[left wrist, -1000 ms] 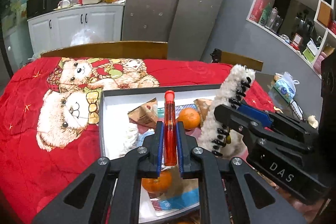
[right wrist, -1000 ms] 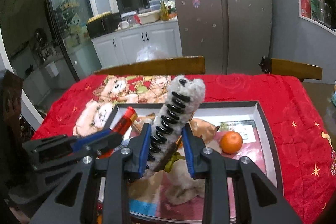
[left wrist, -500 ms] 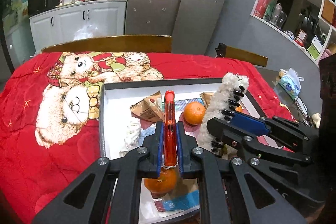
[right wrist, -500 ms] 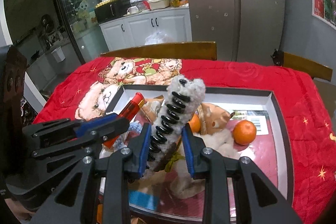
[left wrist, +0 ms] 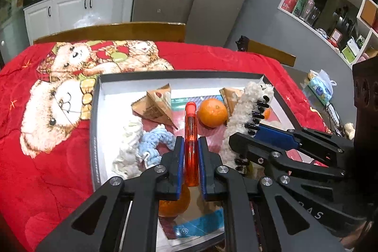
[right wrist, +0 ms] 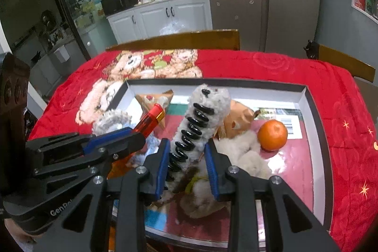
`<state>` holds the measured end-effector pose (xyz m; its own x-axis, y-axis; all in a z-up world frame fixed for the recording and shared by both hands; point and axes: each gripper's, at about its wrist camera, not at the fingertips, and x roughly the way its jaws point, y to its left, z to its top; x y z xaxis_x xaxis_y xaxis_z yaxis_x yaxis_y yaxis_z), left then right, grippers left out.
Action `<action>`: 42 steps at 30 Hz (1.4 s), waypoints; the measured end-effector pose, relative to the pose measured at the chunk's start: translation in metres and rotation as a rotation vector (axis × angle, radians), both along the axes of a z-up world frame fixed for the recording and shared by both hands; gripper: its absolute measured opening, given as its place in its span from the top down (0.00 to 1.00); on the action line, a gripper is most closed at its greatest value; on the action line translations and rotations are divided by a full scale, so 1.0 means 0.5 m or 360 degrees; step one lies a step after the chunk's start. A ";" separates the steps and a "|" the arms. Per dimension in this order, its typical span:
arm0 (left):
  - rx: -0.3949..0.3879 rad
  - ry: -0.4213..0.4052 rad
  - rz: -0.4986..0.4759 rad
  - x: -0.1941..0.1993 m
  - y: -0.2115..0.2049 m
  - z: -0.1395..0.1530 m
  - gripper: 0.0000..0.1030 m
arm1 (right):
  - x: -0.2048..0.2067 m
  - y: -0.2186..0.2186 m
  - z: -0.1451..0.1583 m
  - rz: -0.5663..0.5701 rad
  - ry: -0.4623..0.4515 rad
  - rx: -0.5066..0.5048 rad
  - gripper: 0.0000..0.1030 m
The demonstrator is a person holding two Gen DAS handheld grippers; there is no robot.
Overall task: Organize objects
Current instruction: 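Lower the lighter and clip into the box and open both tools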
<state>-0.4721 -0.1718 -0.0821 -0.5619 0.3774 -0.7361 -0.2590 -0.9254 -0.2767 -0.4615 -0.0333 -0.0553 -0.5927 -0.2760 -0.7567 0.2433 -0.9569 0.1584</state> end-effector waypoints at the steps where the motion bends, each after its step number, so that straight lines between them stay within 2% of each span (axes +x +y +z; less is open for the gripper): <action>1: -0.0001 -0.0004 -0.0003 0.000 0.002 -0.002 0.90 | 0.000 0.003 -0.004 0.0006 -0.0011 0.0003 0.72; 11: -0.0016 -0.0018 0.0005 -0.003 0.005 -0.013 0.90 | -0.008 0.018 -0.027 -0.0001 -0.0066 -0.0010 0.72; 20: -0.0092 -0.0013 -0.0004 -0.003 0.018 -0.021 0.90 | -0.017 0.026 -0.036 -0.0004 -0.0092 -0.0071 0.71; 42: -0.0153 0.0007 -0.0016 -0.001 0.031 -0.017 0.90 | -0.021 0.024 -0.051 -0.0002 -0.0124 -0.0065 0.71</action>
